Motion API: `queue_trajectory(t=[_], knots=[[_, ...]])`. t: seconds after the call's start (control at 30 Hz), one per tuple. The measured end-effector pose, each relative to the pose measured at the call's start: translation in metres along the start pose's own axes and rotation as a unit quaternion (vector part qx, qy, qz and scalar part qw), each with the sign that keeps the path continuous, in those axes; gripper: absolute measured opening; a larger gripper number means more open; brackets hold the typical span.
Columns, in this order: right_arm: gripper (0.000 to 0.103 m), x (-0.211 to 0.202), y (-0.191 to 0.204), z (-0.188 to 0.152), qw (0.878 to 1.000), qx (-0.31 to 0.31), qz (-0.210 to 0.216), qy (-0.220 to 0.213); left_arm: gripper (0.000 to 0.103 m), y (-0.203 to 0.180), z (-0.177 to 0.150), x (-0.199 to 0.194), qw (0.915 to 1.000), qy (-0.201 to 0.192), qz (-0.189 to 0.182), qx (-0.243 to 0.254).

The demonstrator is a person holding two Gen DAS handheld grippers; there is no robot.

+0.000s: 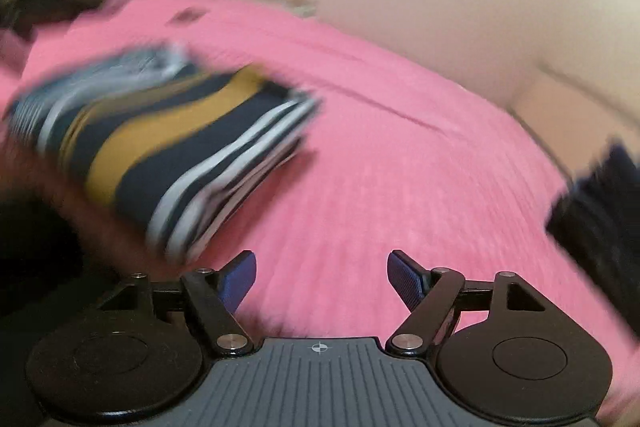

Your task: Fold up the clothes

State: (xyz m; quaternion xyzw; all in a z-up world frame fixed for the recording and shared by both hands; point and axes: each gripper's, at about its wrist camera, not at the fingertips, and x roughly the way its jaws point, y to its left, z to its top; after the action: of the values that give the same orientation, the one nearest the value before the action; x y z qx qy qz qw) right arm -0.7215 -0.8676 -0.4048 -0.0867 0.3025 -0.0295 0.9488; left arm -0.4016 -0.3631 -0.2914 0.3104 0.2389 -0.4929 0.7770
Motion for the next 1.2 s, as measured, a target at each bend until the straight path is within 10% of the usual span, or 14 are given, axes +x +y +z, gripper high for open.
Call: queue_trajectory(t=[0.2, 0.4, 0.47, 0.53, 0.67, 0.93, 1.03, 1.2], knots=[[0.075, 0.042, -0.045, 0.046, 0.966, 0.213, 0.144, -0.034, 0.036, 0.042, 0.050, 0.056, 0.9938, -0.011, -0.042, -0.102], [0.073, 0.126, -0.058, 0.080, 0.935, 0.287, 0.208, 0.003, 0.035, 0.070, 0.075, 0.130, 0.9818, 0.019, -0.070, -0.175], [0.008, 0.143, -0.066, 0.083, 0.921, 0.326, 0.213, 0.019, 0.018, 0.073, 0.076, 0.145, 0.9798, 0.033, -0.076, -0.182], [0.007, 0.154, -0.070, 0.092, 0.916, 0.334, 0.222, 0.021, 0.003, 0.074, 0.076, 0.147, 0.9809, 0.029, -0.071, -0.179], [0.007, 0.152, -0.074, 0.110, 0.927, 0.304, 0.219, -0.016, 0.003, 0.080, 0.074, 0.134, 0.9809, -0.017, -0.055, -0.186], [0.015, 0.193, -0.073, 0.084, 0.928, 0.317, 0.194, 0.027, 0.010, 0.091, 0.057, 0.175, 0.9707, 0.020, -0.066, -0.230], [0.046, 0.167, -0.061, 0.101, 0.958, 0.247, 0.145, 0.029, 0.021, 0.089, 0.065, 0.164, 0.9786, 0.029, -0.044, -0.199], [0.047, 0.086, -0.015, 0.120, 0.987, 0.096, 0.127, -0.029, 0.022, 0.061, 0.069, 0.115, 0.9924, 0.015, 0.013, -0.121]])
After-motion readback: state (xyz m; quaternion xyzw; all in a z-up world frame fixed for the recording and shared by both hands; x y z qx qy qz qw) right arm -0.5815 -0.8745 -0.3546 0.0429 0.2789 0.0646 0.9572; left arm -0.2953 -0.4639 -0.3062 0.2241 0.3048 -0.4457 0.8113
